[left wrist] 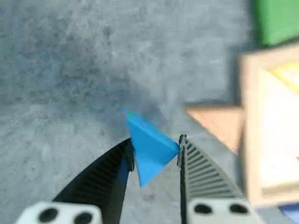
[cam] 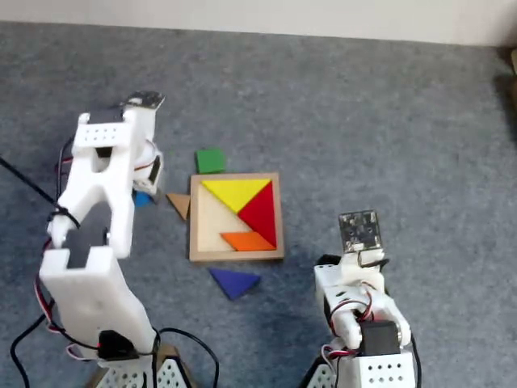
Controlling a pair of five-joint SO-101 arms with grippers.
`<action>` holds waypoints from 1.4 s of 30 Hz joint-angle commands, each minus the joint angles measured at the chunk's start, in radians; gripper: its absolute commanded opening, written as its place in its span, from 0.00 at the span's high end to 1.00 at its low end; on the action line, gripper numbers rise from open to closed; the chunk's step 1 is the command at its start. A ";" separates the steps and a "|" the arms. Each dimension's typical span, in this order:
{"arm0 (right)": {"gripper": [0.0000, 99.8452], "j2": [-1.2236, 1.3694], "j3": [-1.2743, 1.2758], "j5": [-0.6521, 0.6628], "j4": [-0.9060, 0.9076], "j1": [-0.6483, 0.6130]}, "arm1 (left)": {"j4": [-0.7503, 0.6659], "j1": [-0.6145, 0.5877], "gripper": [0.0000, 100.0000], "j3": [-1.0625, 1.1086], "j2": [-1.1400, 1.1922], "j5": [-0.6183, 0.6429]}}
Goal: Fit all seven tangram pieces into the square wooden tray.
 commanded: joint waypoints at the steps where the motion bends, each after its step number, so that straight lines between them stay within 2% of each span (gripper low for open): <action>1: 0.99 -0.008 0.154 0.000 0.004 0.015 | 0.101 0.110 0.90 -0.022 -0.159 -0.020; 5: 0.99 -0.008 0.154 0.000 0.004 0.015 | 0.143 0.222 0.90 -0.021 -0.202 -0.009; 10: 0.99 -0.008 0.154 0.000 0.004 0.015 | 0.141 0.360 0.90 -0.021 -0.202 0.098; 15: 0.99 -0.008 0.154 0.000 -0.001 0.051 | 0.141 0.476 0.90 -0.021 -0.202 0.097; 17: 0.99 -0.008 0.154 0.000 -0.001 0.065 | 0.140 0.496 0.90 -0.021 -0.202 0.069; 20: 0.99 -0.008 0.154 0.000 -0.002 0.067 | 0.141 0.509 0.90 -0.021 -0.202 -0.100; 22: 0.99 -0.008 0.154 0.000 -0.002 0.067 | 0.144 0.509 0.90 -0.021 -0.202 -0.149; 29: 0.99 -0.008 0.154 0.000 -0.002 0.067 | 0.144 0.533 0.90 0.010 -0.202 -0.158; 35: 0.99 -0.008 0.154 0.000 -0.002 0.067 | 0.133 0.645 0.90 0.108 -0.202 -0.158; 42: 0.99 -0.008 0.154 0.000 -0.002 0.068 | 0.041 0.671 0.82 0.188 -0.202 -0.152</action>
